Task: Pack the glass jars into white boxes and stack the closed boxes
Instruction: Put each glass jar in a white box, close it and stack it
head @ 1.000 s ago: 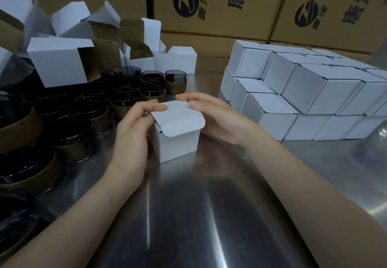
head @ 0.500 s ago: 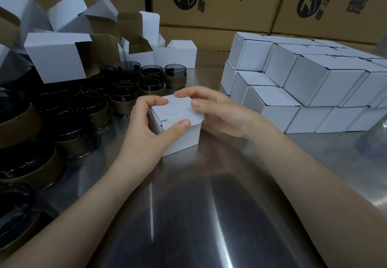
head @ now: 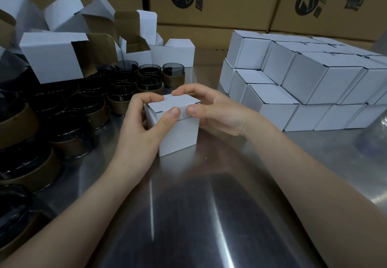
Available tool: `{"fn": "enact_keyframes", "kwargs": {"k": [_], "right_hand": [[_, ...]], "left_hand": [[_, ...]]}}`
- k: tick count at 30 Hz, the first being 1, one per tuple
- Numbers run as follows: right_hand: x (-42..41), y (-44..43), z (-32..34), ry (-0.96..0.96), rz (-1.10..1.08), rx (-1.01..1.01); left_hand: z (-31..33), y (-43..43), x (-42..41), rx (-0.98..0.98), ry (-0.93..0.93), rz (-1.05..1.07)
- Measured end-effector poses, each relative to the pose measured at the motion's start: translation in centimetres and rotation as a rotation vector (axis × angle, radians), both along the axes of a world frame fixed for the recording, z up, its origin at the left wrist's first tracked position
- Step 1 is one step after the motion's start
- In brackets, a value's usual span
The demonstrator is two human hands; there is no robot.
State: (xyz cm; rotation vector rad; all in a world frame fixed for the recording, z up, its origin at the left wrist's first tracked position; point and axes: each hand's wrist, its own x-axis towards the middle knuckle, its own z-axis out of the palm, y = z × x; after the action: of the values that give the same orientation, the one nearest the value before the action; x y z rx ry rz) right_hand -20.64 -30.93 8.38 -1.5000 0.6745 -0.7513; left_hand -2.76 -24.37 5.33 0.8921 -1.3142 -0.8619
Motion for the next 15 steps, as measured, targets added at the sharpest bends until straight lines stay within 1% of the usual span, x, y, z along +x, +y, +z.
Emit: {"fn": "enact_keyframes", "kwargs": {"k": [15], "right_hand": [[-0.01,0.07,0.14,0.056,-0.019,-0.026]], "left_hand": [[-0.16,-0.13,0.06,-0.011,-0.011,-0.013]]}}
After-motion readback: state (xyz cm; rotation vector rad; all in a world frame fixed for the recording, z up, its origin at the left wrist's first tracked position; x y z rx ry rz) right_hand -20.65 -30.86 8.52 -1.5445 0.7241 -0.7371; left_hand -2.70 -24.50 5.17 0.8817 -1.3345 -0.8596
